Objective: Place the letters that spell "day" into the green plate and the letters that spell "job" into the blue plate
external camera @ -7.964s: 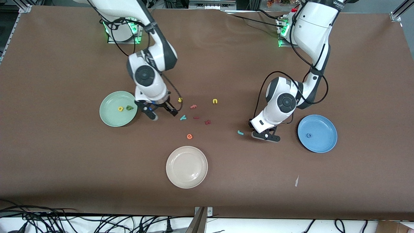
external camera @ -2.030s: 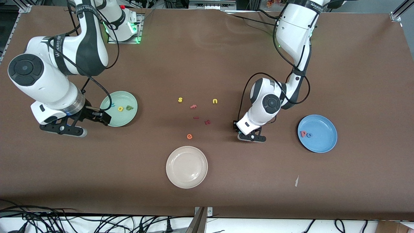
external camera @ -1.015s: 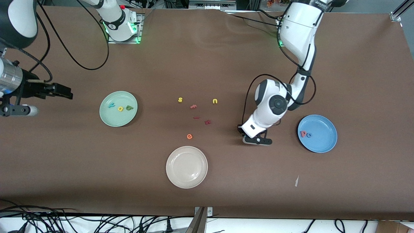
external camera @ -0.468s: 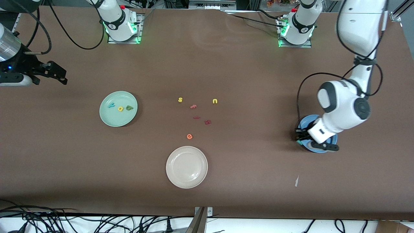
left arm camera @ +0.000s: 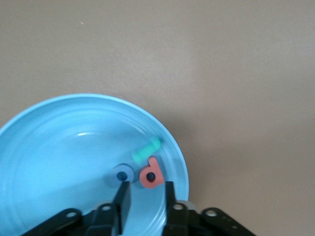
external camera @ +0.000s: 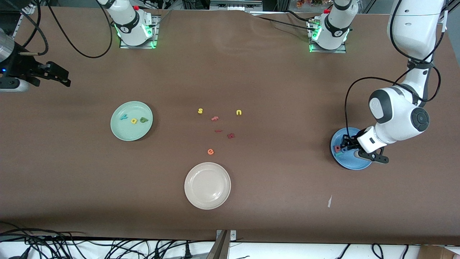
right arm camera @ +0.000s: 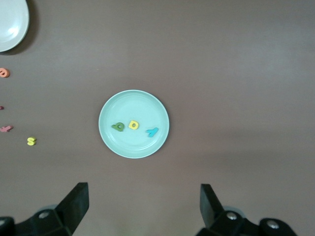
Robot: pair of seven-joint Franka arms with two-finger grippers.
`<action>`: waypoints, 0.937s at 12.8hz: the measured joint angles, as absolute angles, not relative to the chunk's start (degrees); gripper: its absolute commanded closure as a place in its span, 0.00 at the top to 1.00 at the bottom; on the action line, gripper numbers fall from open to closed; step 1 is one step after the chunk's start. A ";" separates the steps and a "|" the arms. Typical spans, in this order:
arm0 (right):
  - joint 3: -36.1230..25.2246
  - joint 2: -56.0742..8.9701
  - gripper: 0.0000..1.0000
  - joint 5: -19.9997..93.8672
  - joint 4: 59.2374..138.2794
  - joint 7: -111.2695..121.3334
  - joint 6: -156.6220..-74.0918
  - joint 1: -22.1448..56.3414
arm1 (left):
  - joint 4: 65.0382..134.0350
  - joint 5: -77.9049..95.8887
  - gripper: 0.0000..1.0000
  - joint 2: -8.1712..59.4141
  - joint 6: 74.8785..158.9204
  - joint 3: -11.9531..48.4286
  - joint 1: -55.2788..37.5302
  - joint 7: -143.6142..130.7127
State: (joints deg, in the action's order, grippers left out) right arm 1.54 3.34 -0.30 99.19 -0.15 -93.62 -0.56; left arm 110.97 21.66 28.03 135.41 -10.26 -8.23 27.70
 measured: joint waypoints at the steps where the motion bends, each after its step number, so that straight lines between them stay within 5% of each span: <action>1: 2.09 3.29 1.00 -0.24 99.19 -0.29 -93.62 -0.70 | 111.98 21.66 1.00 27.46 135.44 -10.28 -8.17 27.68; 8: 0.61 3.42 1.00 -0.08 98.97 -0.25 -94.23 -0.42 | 123.83 19.48 1.00 3.91 133.28 -10.38 -4.14 27.87; 12: -0.07 3.23 1.00 -0.04 98.99 -0.23 -94.28 0.24 | 119.30 5.85 1.00 -7.10 117.22 -8.76 -4.12 23.10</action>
State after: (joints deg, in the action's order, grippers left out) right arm -0.07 3.23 -0.04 98.99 -0.23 -94.28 0.24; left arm 119.30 5.85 -7.10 117.22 -8.76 -4.12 23.10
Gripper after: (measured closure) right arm 0.000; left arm 0.000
